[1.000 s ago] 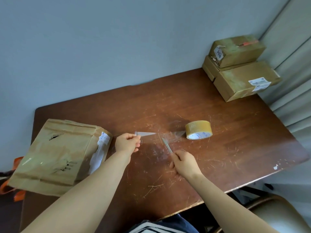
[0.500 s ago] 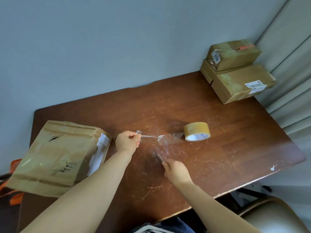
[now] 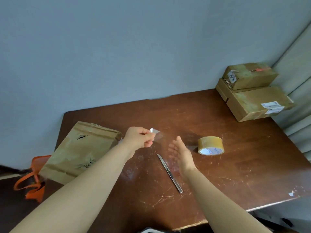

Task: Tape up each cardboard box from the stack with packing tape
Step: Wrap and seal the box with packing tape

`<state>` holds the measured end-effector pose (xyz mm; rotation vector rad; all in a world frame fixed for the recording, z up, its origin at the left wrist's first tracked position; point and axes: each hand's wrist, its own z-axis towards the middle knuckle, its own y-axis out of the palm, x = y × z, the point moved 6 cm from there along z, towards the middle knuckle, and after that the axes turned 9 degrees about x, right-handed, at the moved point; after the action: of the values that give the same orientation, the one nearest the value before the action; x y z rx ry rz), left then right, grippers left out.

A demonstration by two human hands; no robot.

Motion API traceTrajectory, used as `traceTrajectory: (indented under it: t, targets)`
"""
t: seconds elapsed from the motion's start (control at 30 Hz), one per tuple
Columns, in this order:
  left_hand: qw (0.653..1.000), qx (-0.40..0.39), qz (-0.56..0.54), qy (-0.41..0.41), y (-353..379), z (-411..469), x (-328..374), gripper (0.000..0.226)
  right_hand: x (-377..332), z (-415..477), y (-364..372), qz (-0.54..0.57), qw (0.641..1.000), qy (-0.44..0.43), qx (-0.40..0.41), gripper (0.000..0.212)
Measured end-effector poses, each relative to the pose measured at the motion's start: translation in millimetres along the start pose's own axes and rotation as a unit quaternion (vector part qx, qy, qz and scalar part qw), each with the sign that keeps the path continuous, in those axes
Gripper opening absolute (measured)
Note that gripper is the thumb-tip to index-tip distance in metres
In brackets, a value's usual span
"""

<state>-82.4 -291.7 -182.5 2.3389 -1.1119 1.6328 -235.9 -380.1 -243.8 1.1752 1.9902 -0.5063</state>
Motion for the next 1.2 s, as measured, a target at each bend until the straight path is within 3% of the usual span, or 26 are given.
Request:
traceTrajectory:
  t: [0.1, 0.2, 0.3, 0.37, 0.57, 0.67, 0.73, 0.83, 1.0, 1.1, 1.2]
  targets:
    - [0.998, -0.031, -0.052, -0.012, -18.6, -12.8, 9.8, 0.006, -13.5, -8.6, 29.9, 0.071, 0.988, 0.053, -0.127, 0.074]
    - [0.996, -0.009, -0.081, -0.022, -49.1, -21.1, 9.9, 0.005, -23.2, -16.8, 52.4, 0.091, 0.973, 0.068, -0.201, 0.062]
    - [0.994, 0.026, -0.101, -0.026, -86.7, -29.1, 6.1, 0.011, -38.2, -22.2, 69.6, 0.075, 0.982, 0.025, -0.174, 0.026]
    - [0.991, 0.049, -0.124, -0.029, -113.6, -36.2, 2.3, 0.015, -48.4, -30.3, 87.0, 0.045, 0.984, -0.009, -0.17, 0.017]
    - [0.983, 0.145, -0.107, -0.038, -190.9, -50.3, -21.6, 0.014, -51.6, -69.8, 146.4, -0.067, 0.977, -0.066, -0.193, 0.011]
    - [0.982, 0.162, -0.076, -0.053, -212.5, -54.5, -37.2, 0.012, -40.7, -85.6, 168.4, -0.092, 0.969, -0.078, -0.215, 0.032]
    - [0.983, 0.171, -0.046, -0.049, -220.1, -56.3, -45.9, 0.012, -34.0, -91.2, 177.6, -0.133, 0.961, -0.115, -0.215, 0.034]
    - [0.979, 0.2, -0.003, -0.026, -225.8, -56.1, -55.5, 0.011, -27.2, -96.0, 185.1, -0.214, 0.934, -0.209, -0.193, 0.026]
    - [0.965, 0.241, 0.101, 0.013, -231.8, -49.0, -59.1, 0.014, -16.0, -102.5, 191.2, -0.33, 0.862, -0.345, -0.17, 0.013]
    - [0.959, 0.231, 0.164, 0.01, -236.7, -45.6, -61.1, 0.016, -7.8, -100.7, 191.5, -0.356, 0.843, -0.369, -0.164, 0.016]
    - [0.975, 0.182, 0.125, 0.015, -233.3, -46.6, -56.5, 0.015, -6.3, -99.0, 188.1, -0.324, 0.861, -0.361, -0.156, 0.016]
